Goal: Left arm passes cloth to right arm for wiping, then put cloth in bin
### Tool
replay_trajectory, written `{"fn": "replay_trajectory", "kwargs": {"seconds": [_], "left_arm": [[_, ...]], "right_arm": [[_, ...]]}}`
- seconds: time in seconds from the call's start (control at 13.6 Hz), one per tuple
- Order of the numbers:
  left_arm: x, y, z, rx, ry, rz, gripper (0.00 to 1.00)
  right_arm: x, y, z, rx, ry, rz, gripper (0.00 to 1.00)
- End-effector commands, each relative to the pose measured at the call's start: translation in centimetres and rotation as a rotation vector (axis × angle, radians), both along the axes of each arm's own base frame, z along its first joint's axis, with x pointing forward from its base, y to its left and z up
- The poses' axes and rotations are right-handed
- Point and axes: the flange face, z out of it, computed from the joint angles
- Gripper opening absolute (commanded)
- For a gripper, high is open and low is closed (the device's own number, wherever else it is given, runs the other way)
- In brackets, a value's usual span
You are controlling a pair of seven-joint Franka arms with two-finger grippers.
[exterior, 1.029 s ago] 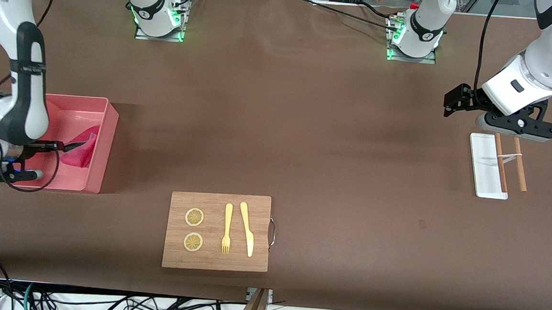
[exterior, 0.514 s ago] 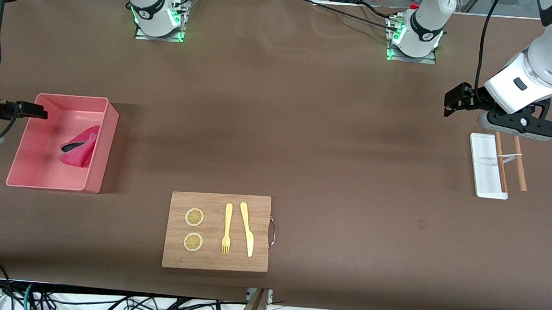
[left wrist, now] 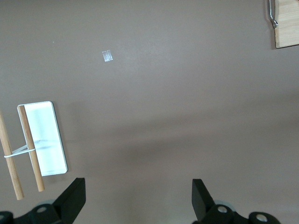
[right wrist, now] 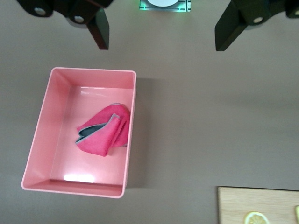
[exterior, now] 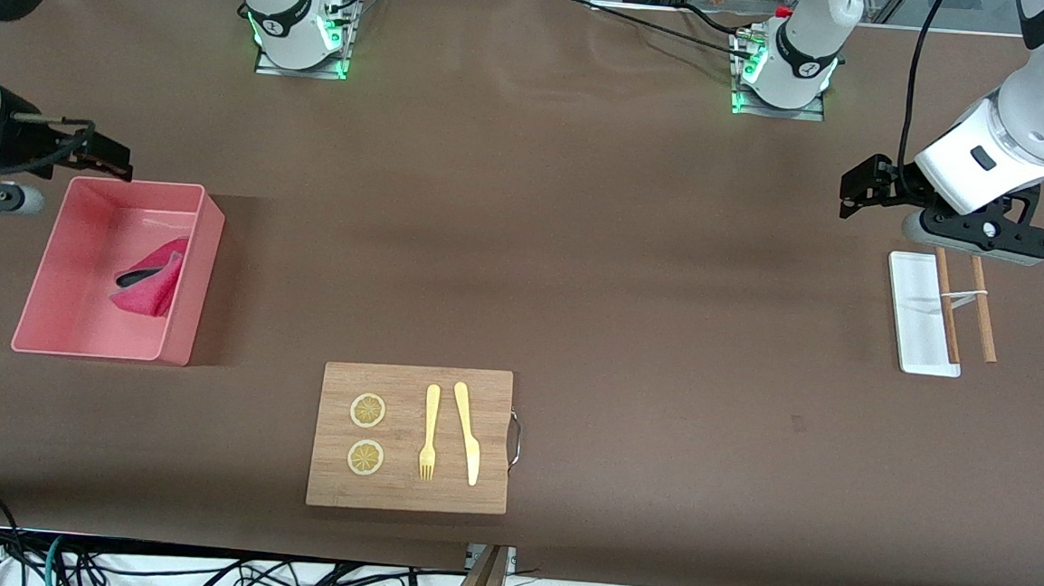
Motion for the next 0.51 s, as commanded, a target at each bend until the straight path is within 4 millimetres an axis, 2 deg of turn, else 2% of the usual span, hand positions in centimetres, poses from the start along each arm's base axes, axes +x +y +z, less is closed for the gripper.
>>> {"fn": "replay_trajectory", "kwargs": {"seconds": [0.0, 0.15, 0.44], "left_arm": [[0.6, -0.2, 0.3, -0.019, -0.004, 0.008, 1.0], [0.5, -0.2, 0.2, -0.017, -0.001, 0.005, 1.0], [-0.1, -0.2, 0.1, -0.013, 0.029, -0.012, 1.0]], "right_arm": [[-0.6, -0.2, 3.4, 0.003, -0.042, -0.009, 1.0], [-1.3, -0.4, 4.8, -0.006, -0.058, -0.012, 1.0], [-2.0, -0.7, 4.4, -0.003, -0.002, -0.04, 1.0]]}}
